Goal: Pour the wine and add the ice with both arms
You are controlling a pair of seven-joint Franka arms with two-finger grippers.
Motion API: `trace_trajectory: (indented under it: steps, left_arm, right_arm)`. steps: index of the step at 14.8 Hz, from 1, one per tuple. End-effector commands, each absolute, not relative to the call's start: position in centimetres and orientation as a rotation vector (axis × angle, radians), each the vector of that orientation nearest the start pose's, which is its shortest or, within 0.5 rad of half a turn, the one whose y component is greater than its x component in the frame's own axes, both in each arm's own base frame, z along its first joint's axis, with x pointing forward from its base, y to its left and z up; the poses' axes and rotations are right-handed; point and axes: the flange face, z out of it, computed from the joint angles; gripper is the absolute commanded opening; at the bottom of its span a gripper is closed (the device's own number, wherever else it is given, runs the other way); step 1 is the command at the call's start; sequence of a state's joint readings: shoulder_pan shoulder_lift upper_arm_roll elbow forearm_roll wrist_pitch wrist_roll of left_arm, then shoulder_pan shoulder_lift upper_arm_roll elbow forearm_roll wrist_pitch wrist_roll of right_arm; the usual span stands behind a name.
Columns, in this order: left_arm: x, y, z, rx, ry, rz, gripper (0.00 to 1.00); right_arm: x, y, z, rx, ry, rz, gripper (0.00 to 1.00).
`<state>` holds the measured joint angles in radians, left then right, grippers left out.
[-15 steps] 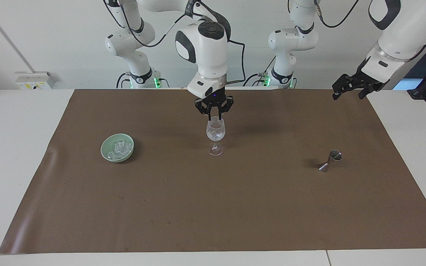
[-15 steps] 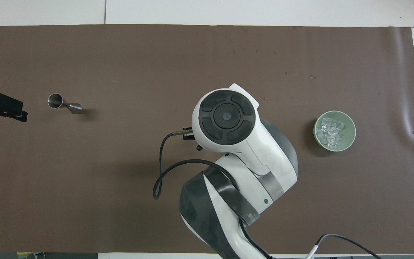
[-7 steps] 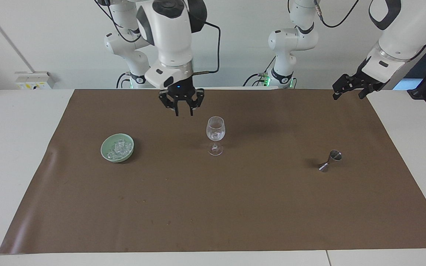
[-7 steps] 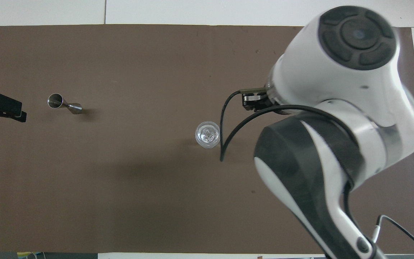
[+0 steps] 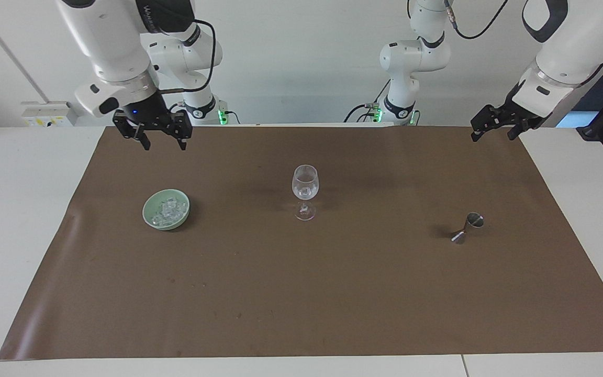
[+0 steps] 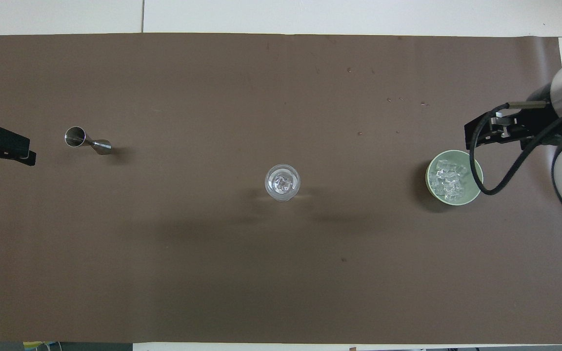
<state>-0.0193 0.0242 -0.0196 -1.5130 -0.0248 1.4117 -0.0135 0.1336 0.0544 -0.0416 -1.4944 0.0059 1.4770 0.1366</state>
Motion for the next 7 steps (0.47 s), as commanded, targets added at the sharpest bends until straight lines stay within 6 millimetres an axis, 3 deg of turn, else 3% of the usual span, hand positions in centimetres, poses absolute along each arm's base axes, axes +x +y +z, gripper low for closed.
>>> trace_trajectory:
  steps: [1, 5, 7]
  left_arm:
    - [53.6, -2.1, 62.6, -3.162, 0.050, 0.193, 1.00]
    - [53.6, -2.1, 62.7, -3.161, 0.050, 0.190, 1.00]
    - [53.6, -2.1, 62.7, -3.162, 0.050, 0.190, 1.00]
  right_arm:
    - [55.0, 4.8, 62.1, -3.155, 0.056, 0.126, 1.00]
    - [55.0, 3.4, 60.9, -3.186, -0.005, 0.144, 1.00]
    - [53.1, 1.1, 61.1, -3.188, 0.024, 0.159, 1.00]
